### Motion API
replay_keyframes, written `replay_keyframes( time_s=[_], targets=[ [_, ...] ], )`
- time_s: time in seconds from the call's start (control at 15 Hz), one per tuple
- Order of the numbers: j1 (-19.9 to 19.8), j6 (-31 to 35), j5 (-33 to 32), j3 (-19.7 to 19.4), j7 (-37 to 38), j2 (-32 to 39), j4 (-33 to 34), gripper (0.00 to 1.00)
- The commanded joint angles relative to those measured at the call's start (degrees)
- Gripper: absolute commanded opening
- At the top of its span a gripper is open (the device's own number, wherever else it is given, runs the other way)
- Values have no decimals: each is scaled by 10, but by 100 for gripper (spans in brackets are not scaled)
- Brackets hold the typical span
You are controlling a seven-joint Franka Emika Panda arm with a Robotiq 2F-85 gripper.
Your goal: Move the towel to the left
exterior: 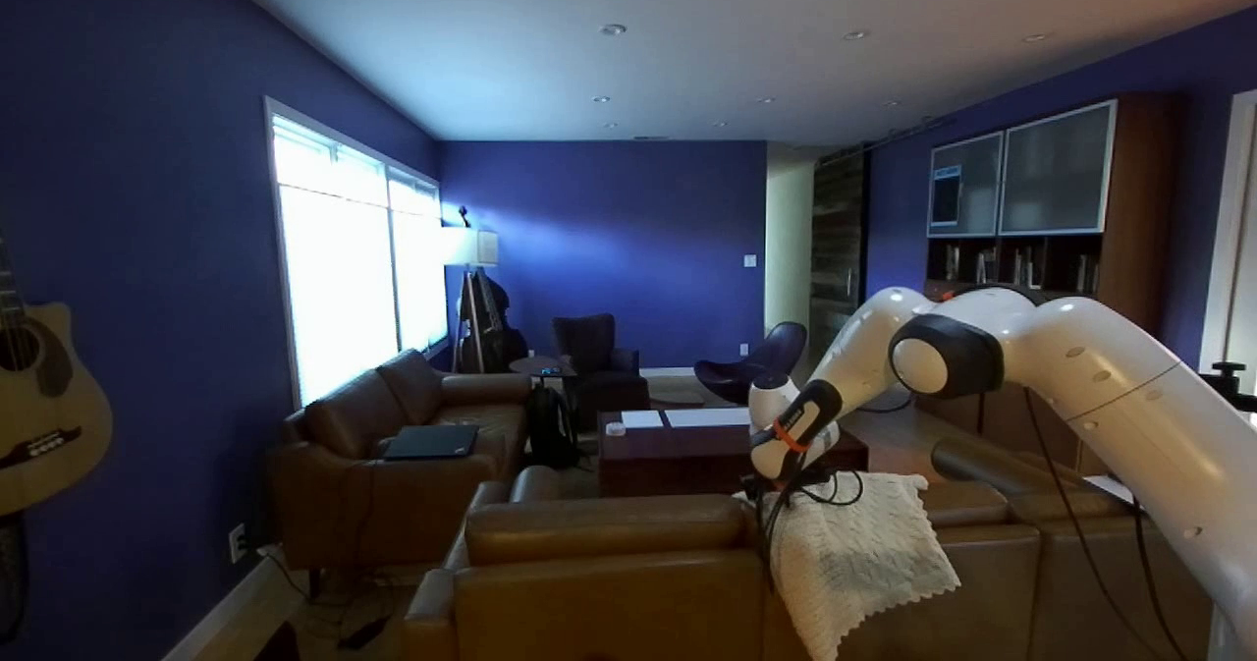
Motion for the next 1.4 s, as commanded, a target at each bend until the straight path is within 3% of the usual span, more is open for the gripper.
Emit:
replay_keyframes(
  time_s=[0.0, 0.33, 0.47, 0.73, 1.33],
  targets=[
    [24, -29, 15, -32, 34, 37, 48, 31],
    [32, -70, 16, -37, 75, 37, 68, 1],
    [30, -81, 17, -31, 89, 28, 71, 0],
    [40, -36, 15, -20, 101, -8, 59, 2],
    [111, 159, 18, 12, 73, -101, -47, 2]
  ],
)
